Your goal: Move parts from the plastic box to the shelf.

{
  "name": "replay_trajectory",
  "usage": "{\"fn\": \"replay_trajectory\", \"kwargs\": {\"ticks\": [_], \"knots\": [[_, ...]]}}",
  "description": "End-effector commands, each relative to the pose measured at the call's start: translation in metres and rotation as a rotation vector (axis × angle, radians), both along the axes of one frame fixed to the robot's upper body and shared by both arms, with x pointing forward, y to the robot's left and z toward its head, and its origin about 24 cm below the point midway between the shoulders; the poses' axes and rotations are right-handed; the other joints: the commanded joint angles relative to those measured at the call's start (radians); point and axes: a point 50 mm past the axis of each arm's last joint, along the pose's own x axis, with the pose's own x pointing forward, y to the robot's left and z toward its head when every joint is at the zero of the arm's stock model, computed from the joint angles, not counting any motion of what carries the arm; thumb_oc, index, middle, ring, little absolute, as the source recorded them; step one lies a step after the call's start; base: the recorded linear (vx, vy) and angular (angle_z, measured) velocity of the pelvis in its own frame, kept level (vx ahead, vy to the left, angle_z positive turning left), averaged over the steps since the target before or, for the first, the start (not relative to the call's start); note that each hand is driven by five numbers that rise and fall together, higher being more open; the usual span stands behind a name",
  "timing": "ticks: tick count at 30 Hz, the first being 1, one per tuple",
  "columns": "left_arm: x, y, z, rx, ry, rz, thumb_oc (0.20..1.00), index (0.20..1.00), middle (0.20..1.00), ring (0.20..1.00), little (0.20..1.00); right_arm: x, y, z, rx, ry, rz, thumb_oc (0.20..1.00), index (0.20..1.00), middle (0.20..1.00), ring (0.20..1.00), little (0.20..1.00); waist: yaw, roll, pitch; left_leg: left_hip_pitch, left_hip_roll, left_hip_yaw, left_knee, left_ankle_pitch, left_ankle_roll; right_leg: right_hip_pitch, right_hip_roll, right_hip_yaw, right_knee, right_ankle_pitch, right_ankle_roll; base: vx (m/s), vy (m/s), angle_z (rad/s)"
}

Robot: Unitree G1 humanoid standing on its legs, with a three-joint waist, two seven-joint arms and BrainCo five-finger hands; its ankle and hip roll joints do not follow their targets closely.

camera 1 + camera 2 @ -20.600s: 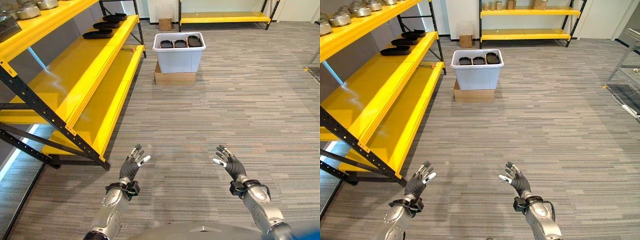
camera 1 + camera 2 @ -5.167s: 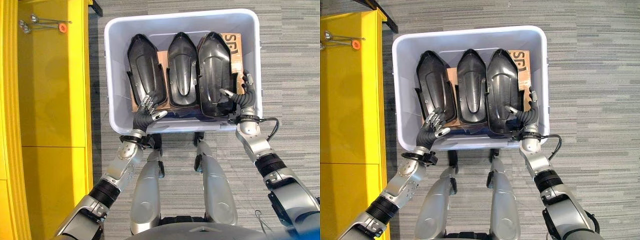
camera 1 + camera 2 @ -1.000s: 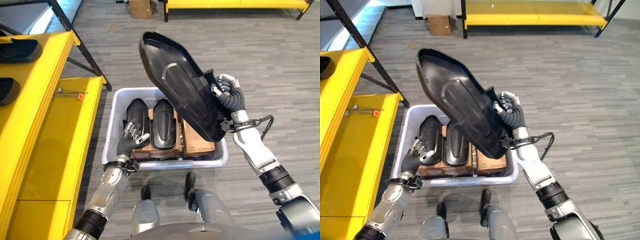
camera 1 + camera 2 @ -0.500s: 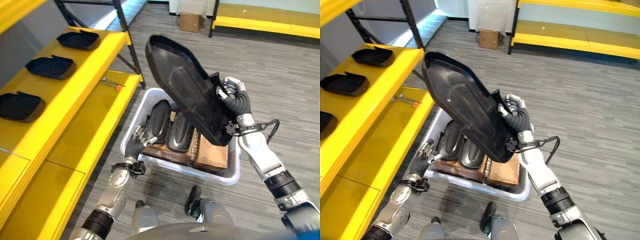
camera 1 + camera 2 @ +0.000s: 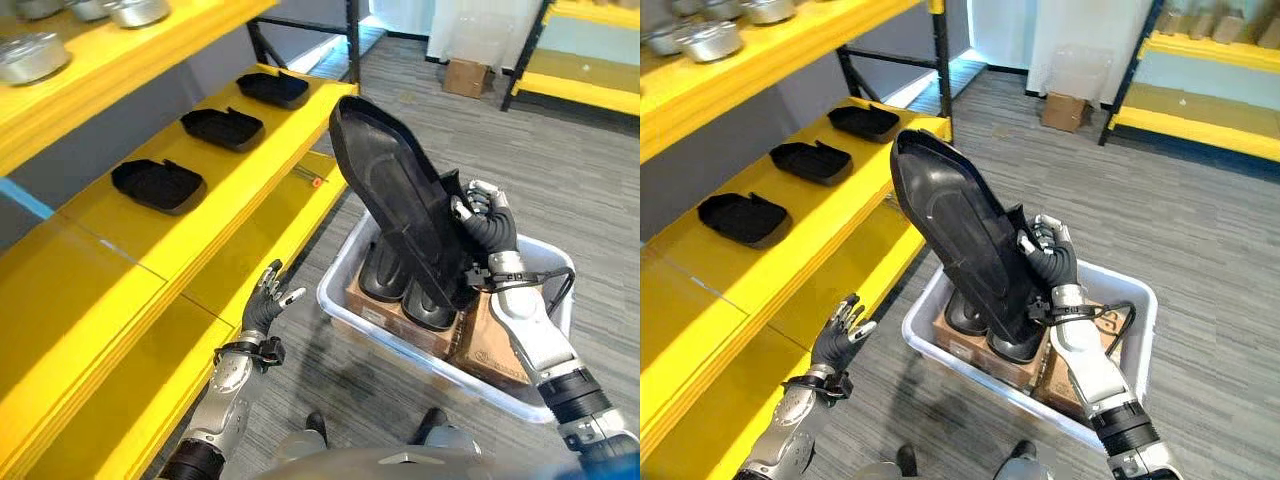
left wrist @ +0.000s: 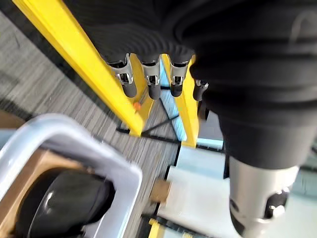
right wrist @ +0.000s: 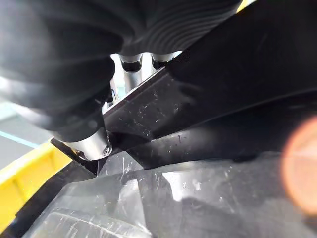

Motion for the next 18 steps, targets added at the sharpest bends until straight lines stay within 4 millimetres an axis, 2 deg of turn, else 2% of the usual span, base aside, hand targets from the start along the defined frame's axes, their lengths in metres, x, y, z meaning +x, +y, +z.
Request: {"fn": "replay_trajectory", "kwargs": {"ticks": [1,2,4,5,6,8,9,10,11,12,13,15,18], "knots": [[0.014,0.007,0.036,0.082,-0.179,-0.039,1.0,1.0,1.0,1.0,1.0,0.007,0.012,0.037,0.031,-0.175,0.04,0.2,0.2,0.2,0.2,0.2,0.008,-0.05,0.006,-0.071,-0.003,0.001,0.062,-0.045,0.012,0.124,-0.054,0.03,-0.121,0.105,0.128,-0.01,0.338,0.6],[0.015,0.008,0.039,0.088,-0.189,-0.037,1.0,1.0,1.0,1.0,1.0,0.009,0.014,0.039,0.04,-0.178,0.038,0.2,0.2,0.2,0.2,0.2,0.021,-0.057,0.016,-0.099,-0.033,-0.017,0.106,-0.066,0.022,0.13,-0.08,0.021,-0.118,0.133,0.14,-0.03,0.298,0.71],[0.017,0.008,0.042,0.093,-0.206,-0.043,1.0,1.0,1.0,1.0,1.0,0.01,0.016,0.041,0.046,-0.186,0.037,0.2,0.2,0.2,0.2,0.2,0.029,-0.061,0.027,-0.144,-0.056,-0.033,0.183,-0.107,0.035,0.137,-0.11,0.015,-0.125,0.165,0.155,-0.03,0.284,0.84],[0.017,0.008,0.042,0.092,-0.205,-0.039,1.0,1.0,1.0,1.0,1.0,0.011,0.017,0.041,0.048,-0.184,0.039,0.2,0.2,0.2,0.2,0.2,0.031,-0.06,0.026,-0.143,-0.065,-0.035,0.182,-0.115,0.042,0.137,-0.114,0.018,-0.127,0.173,0.156,0.01,0.346,0.66],[0.018,0.011,0.044,0.109,-0.212,-0.036,1.0,1.0,1.0,1.0,1.0,0.014,0.02,0.04,0.068,-0.179,0.041,0.2,0.2,0.2,0.2,0.2,0.039,-0.06,0.024,-0.139,-0.084,-0.038,0.173,-0.12,0.057,0.132,-0.122,0.045,-0.127,0.194,0.159,0.04,0.315,0.58],[0.019,0.016,0.045,0.139,-0.213,-0.024,1.0,1.0,1.0,1.0,1.0,0.014,0.022,0.036,0.089,-0.159,0.045,0.2,0.2,0.2,0.2,0.2,0.034,-0.06,0.016,-0.124,-0.098,-0.054,0.145,-0.114,0.069,0.125,-0.11,0.107,-0.121,0.198,0.153,0.03,0.229,0.17],[0.019,0.019,0.044,0.159,-0.21,-0.016,1.0,1.0,1.0,1.0,1.0,0.013,0.022,0.034,0.091,-0.153,0.052,0.2,0.2,0.2,0.2,0.2,0.013,-0.062,0.016,-0.123,-0.109,-0.067,0.117,-0.082,0.081,0.097,-0.079,0.201,-0.122,0.2,0.123,0.0,0.144,0.14],[0.02,0.022,0.045,0.172,-0.214,-0.007,1.0,1.0,1.0,1.0,1.0,0.012,0.023,0.034,0.089,-0.148,0.063,0.2,0.2,0.2,0.2,0.2,-0.006,-0.059,0.011,-0.114,-0.109,-0.081,0.084,-0.062,0.085,0.053,-0.025,0.319,-0.113,0.174,0.104,-0.02,0.095,0.2],[0.02,0.022,0.045,0.172,-0.214,-0.007,1.0,1.0,1.0,1.0,1.0,0.012,0.023,0.033,0.089,-0.148,0.063,0.2,0.2,0.2,0.2,0.2,-0.005,-0.059,0.01,-0.115,-0.109,-0.08,0.083,-0.062,0.085,0.051,-0.025,0.321,-0.113,0.174,0.104,0.08,0.148,0.46],[0.023,0.024,0.046,0.192,-0.217,-0.004,1.0,1.0,1.0,1.0,1.0,0.008,0.018,0.033,0.085,-0.146,0.08,0.2,0.2,0.2,0.2,0.2,-0.041,-0.053,0.013,-0.086,-0.111,-0.114,0.031,-0.031,0.091,0.007,0.12,0.497,-0.079,0.067,0.07,0.1,0.144,0.35],[0.023,0.024,0.044,0.197,-0.209,-0.009,1.0,1.0,1.0,1.0,1.0,0.004,0.013,0.029,0.085,-0.132,0.077,0.2,0.2,0.2,0.2,0.2,-0.06,-0.055,0.012,-0.069,-0.115,-0.133,0.006,-0.021,0.094,-0.005,0.19,0.551,-0.055,0.012,0.052,0.12,0.161,0.38],[0.02,0.024,0.043,0.204,-0.205,-0.016,1.0,1.0,1.0,1.0,1.0,0.0,0.008,0.024,0.09,-0.117,0.077,0.2,0.2,0.2,0.2,0.2,-0.071,-0.062,0.006,-0.052,-0.128,-0.147,-0.026,-0.005,0.1,-0.021,0.258,0.574,-0.051,-0.006,0.031,0.07,0.051,0.6],[0.016,0.026,0.041,0.22,-0.194,-0.012,1.0,1.0,1.0,1.0,1.0,-0.002,0.004,0.021,0.103,-0.109,0.062,0.2,0.2,0.2,0.2,0.2,-0.076,-0.081,0.003,-0.038,-0.139,-0.151,-0.048,0.003,0.101,-0.059,0.329,0.562,-0.106,0.017,0.019,0.04,-0.02,0.13]]}}
